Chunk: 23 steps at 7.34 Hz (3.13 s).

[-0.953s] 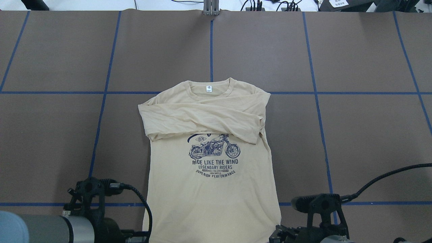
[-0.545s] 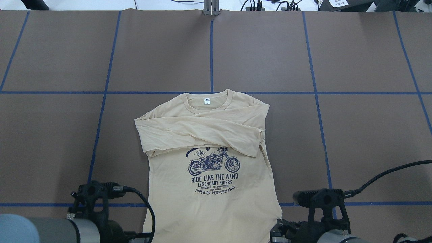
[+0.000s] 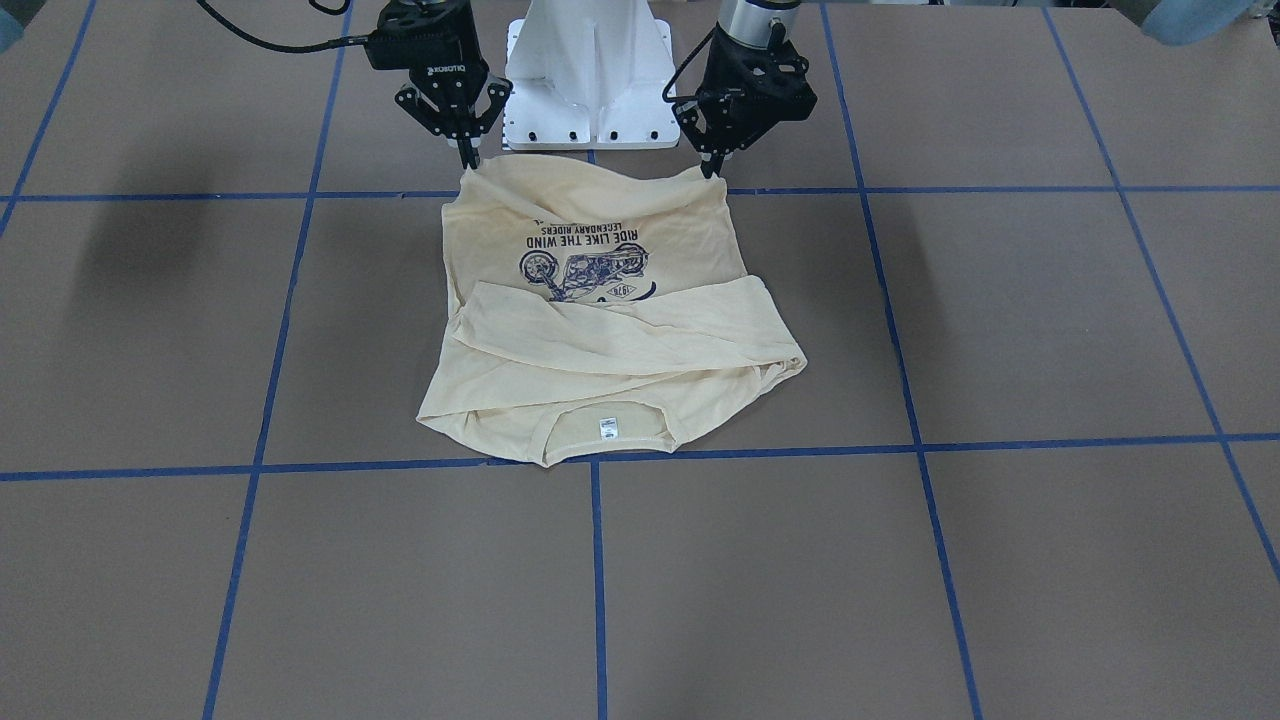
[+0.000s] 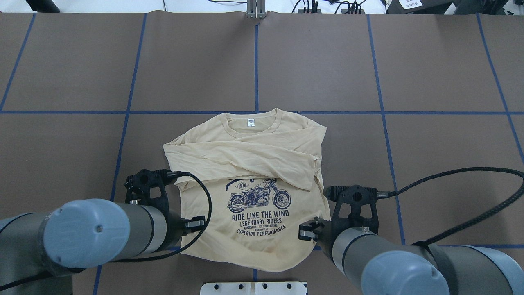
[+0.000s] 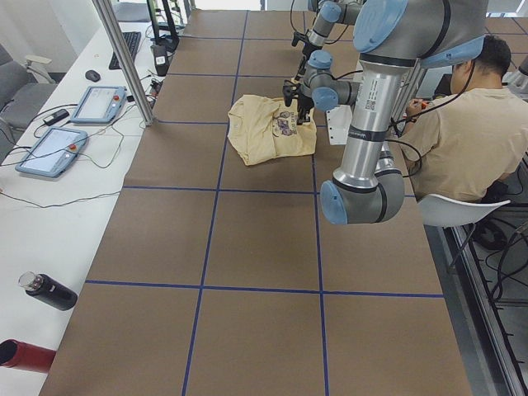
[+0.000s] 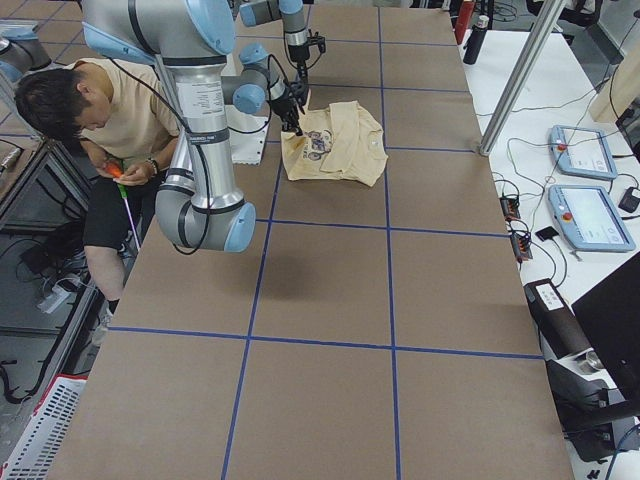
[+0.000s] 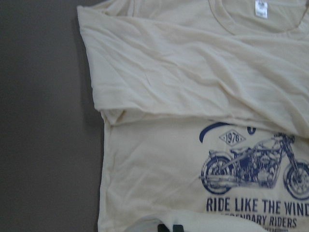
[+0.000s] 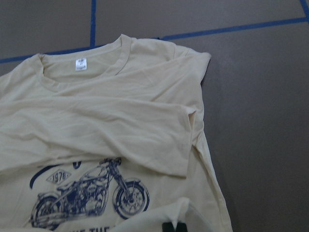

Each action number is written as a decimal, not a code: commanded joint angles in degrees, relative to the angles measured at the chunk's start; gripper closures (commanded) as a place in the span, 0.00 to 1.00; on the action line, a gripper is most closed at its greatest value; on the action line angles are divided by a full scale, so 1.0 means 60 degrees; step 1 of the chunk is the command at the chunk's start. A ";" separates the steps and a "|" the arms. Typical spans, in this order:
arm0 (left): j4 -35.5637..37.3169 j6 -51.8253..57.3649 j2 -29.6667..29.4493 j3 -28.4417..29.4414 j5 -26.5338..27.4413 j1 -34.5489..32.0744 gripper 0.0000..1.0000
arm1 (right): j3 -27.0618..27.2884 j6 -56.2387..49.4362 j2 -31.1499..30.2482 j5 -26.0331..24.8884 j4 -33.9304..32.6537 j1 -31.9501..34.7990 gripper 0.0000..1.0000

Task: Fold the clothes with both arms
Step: 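Lift the hem with both grippers and fold it toward the collar, then open both grippers and raise them away from the folded shirt, then lower the left gripper to the shirt's side edge and grasp it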

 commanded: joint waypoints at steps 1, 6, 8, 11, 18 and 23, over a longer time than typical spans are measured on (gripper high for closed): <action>0.0011 -0.0005 -0.0046 0.0115 0.0226 -0.0836 1.00 | -0.0875 -0.0401 0.0702 0.0004 0.0012 0.1237 1.00; -0.0091 0.0770 -0.0775 0.1384 0.0417 -0.1702 1.00 | -0.3087 -0.0782 0.1322 0.0033 0.1865 0.2179 1.00; -0.0747 0.1179 -0.0822 0.2220 0.0692 -0.1967 1.00 | -0.3790 -0.0902 0.1627 0.0033 0.1961 0.2442 1.00; -0.2064 0.1460 -0.0880 0.3830 0.0915 -0.1967 1.00 | -0.4716 -0.0945 0.1747 0.0062 0.1975 0.2443 1.00; -0.2596 0.3159 0.0433 0.1891 0.0009 -0.1984 0.00 | -0.3739 -0.2966 0.1339 0.2729 0.2078 0.3601 0.00; -0.2596 0.2339 0.0584 0.2209 0.0124 0.0288 0.01 | -0.3678 -0.2952 0.1278 0.2626 0.2078 0.3586 0.00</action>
